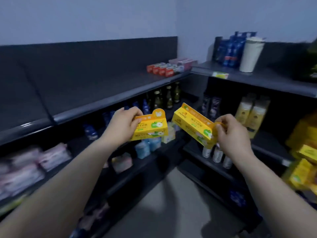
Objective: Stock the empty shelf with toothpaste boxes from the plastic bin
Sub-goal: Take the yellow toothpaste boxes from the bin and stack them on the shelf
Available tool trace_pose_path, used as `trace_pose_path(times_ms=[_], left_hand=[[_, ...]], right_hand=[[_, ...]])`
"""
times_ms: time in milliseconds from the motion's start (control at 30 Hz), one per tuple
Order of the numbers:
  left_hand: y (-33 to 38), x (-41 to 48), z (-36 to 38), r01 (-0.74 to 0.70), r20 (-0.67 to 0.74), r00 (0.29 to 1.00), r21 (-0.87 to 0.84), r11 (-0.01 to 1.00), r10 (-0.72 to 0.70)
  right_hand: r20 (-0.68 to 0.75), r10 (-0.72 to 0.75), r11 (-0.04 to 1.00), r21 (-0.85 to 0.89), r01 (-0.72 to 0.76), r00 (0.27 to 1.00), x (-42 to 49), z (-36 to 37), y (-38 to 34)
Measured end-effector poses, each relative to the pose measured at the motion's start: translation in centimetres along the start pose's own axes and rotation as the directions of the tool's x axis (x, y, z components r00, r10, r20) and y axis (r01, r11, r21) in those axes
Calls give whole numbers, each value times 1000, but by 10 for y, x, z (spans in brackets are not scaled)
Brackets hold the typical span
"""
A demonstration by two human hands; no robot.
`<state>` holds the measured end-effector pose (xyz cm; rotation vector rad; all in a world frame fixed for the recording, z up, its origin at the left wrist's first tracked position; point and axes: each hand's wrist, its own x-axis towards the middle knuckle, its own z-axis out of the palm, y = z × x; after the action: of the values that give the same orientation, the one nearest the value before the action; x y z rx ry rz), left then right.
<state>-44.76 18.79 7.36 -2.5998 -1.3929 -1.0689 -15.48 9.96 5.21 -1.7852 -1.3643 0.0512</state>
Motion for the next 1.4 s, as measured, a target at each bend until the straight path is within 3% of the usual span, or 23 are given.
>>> trace_pose_path(times_ms=[167, 400, 700, 1067, 1300, 1400], left_hand=[[-111, -90, -113, 201, -86, 979, 195, 960, -187], [-223, -223, -260, 451, -235, 892, 384, 806, -387], [-293, -349, -383, 757, -514, 653, 420, 501, -556], [-369, -413, -490, 880, -675, 469, 410, 239, -570], [-410, -449, -526, 931, -740, 362, 320, 177, -567], [-444, -466, -543, 932, -715, 359, 306, 193, -600]], right_hand=[[138, -153, 980, 150, 132, 979, -36, 103, -126], [261, -397, 882, 373, 287, 880, -108, 218, -283], [361, -606, 727, 614, 308, 709, -180, 317, -435], [291, -818, 488, 807, 332, 496, -203, 409, -596], [339, -836, 474, 843, 254, 431, -238, 463, -660], [368, -833, 498, 824, 269, 414, -256, 483, -686]])
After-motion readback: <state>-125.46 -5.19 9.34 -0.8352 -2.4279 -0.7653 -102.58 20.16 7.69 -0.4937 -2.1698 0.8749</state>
